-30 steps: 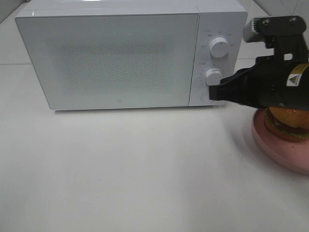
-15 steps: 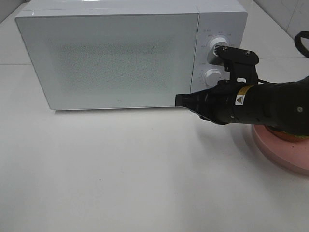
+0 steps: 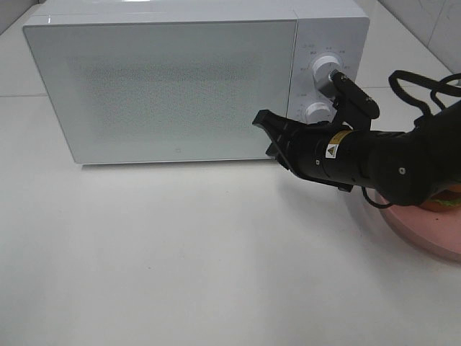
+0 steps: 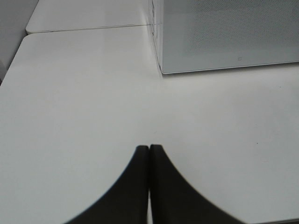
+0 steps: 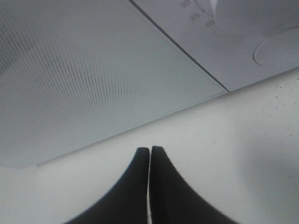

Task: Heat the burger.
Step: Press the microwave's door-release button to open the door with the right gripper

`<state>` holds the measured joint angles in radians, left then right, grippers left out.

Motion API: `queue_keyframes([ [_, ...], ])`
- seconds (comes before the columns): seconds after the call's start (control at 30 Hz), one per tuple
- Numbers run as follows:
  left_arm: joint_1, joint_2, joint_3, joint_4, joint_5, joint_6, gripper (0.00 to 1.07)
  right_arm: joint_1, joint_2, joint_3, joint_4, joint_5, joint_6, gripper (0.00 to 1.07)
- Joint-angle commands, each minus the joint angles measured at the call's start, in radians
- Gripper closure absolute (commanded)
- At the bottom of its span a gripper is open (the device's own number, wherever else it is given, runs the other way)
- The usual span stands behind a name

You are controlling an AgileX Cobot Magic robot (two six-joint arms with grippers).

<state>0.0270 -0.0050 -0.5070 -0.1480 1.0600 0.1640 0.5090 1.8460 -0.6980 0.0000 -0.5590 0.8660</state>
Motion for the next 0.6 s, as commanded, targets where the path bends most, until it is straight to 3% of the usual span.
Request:
queue_keyframes([
  [0.03,0.001,-0.019,0.000,-0.006,-0.014,-0.001,1.06,0.001,0.026,-0.009,0.022,-0.092,0.141,1.07],
  [0.13,0.001,-0.019,0.000,-0.006,-0.014,-0.001,1.06,0.001,0.031,-0.009,0.045,-0.099,0.157,1.07],
  [0.2,0.001,-0.019,0.000,-0.006,-0.014,-0.001,1.06,0.001,0.048,-0.009,0.157,-0.101,0.172,1.07],
  [0.6,0.001,-0.019,0.000,-0.006,-0.014,-0.001,1.06,0.001,0.082,-0.009,0.405,-0.159,0.170,1.07],
])
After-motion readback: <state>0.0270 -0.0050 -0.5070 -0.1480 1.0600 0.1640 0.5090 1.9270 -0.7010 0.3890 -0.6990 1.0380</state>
